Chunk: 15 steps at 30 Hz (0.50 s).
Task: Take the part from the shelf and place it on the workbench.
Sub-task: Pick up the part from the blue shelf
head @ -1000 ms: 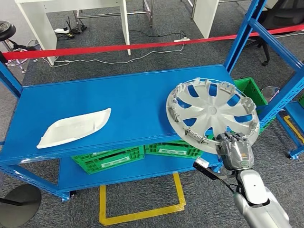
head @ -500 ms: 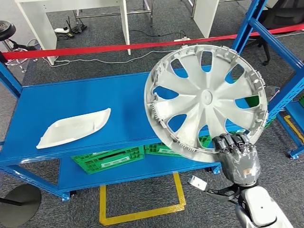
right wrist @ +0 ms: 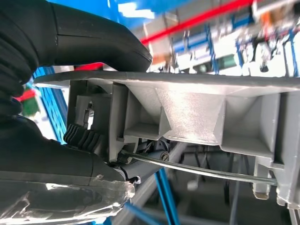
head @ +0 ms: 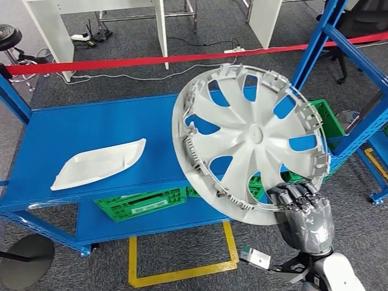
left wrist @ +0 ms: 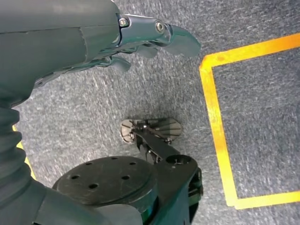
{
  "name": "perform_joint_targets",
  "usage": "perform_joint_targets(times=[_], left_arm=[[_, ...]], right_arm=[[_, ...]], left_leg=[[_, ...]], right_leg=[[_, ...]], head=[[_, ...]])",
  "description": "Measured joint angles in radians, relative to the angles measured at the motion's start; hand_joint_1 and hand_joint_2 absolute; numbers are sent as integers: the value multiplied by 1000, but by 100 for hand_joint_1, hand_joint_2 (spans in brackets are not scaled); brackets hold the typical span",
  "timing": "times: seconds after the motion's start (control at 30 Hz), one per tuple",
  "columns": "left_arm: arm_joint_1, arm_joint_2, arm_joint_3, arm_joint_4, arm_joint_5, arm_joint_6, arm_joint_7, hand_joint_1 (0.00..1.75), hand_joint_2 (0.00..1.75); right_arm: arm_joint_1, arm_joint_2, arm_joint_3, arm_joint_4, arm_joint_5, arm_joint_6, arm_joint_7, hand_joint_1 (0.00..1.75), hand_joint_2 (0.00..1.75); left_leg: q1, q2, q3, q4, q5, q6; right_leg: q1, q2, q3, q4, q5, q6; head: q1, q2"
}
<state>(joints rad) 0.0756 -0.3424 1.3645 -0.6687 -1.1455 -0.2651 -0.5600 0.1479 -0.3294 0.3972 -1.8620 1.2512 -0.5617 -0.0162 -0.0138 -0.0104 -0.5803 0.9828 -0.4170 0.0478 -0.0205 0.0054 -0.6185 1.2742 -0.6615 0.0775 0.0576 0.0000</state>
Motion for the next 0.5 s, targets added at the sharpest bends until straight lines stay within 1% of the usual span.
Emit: perform_joint_targets(times=[0.03,0.07,0.1,0.13,0.17,0.2,0.23,0.27,0.3,0.33,0.37,0.4,0.43,0.47,0.5], left_arm=[[-3,0,4,0,-13,2,-1,0,175],[-5,-1,8,0,-27,4,-1,0,175],[-8,-1,10,0,-42,7,-1,0,175],[-10,0,12,0,-56,10,-2,0,175],[-13,1,14,0,-69,14,-2,0,175],[-16,2,17,0,-79,19,-2,0,175],[-18,3,20,1,-86,23,-2,0,175],[-20,4,22,1,-90,25,-2,0,175],[-22,4,24,2,-92,27,-2,0,175],[-23,4,25,2,-93,27,-2,0,175],[-24,4,25,2,-94,28,-2,0,175],[-25,4,26,3,-94,28,-2,0,175],[-26,4,26,3,-94,28,-2,0,175],[-27,4,26,3,-95,28,-2,0,175],[-28,4,26,4,-95,28,-2,0,175]], right_arm=[[10,-2,4,-6,-10,6,-6,175,175],[17,-5,9,-13,-18,9,-12,175,175],[22,-9,13,-19,-26,11,-19,175,175],[25,-13,17,-25,-33,12,-25,175,175],[28,-17,20,-30,-40,13,-32,175,175],[30,-23,23,-35,-45,14,-38,175,175],[32,-27,25,-38,-48,16,-42,175,175],[36,-32,27,-41,-50,17,-45,175,175],[38,-35,29,-43,-51,18,-46,175,175],[40,-38,30,-45,-52,18,-46,175,175],[42,-41,31,-48,-53,18,-47,175,175],[44,-43,31,-51,-53,18,-47,175,175],[45,-45,31,-53,-53,18,-47,175,175],[46,-46,32,-54,-53,18,-47,175,175],[47,-47,33,-54,-53,18,-47,175,175]], left_leg=[[1,0,0,1,0,-1],[3,0,0,3,-1,-3],[4,-1,0,6,-2,-7],[5,-1,-2,10,-4,-13],[4,-2,-3,15,-3,-20],[3,-3,-5,18,-2,-28],[2,-4,-7,19,2,-34],[2,-4,-9,20,6,-40],[3,-3,-13,23,2,-46],[4,-3,-20,36,-13,-53],[6,-2,-34,68,-43,-59],[8,-1,-55,120,-83,-65],[9,-1,-79,186,-125,-69],[11,-1,-100,250,-157,-71],[11,-1,-109,290,-171,-72]], right_leg=[[-1,0,-5,-5,23,1],[-2,-1,9,-51,63,3],[-5,-2,36,-121,105,6],[-5,-1,66,-183,137,7],[-5,0,87,-227,156,5],[-4,3,96,-248,162,1],[-2,6,96,-246,163,-6],[-3,7,90,-245,166,-15],[-3,7,85,-245,169,-23],[-3,6,79,-245,174,-32],[-4,5,72,-246,180,-42],[-4,4,63,-246,186,-49],[-4,3,54,-246,193,-54],[-3,3,45,-246,199,-56],[-2,2,36,-245,206,-57]], head=[[0,0],[0,0],[0,0],[1,0],[1,0],[1,0],[1,0],[0,0],[-1,0],[-3,0],[-5,0],[-7,0],[-8,0],[-8,0],[-8,0]])
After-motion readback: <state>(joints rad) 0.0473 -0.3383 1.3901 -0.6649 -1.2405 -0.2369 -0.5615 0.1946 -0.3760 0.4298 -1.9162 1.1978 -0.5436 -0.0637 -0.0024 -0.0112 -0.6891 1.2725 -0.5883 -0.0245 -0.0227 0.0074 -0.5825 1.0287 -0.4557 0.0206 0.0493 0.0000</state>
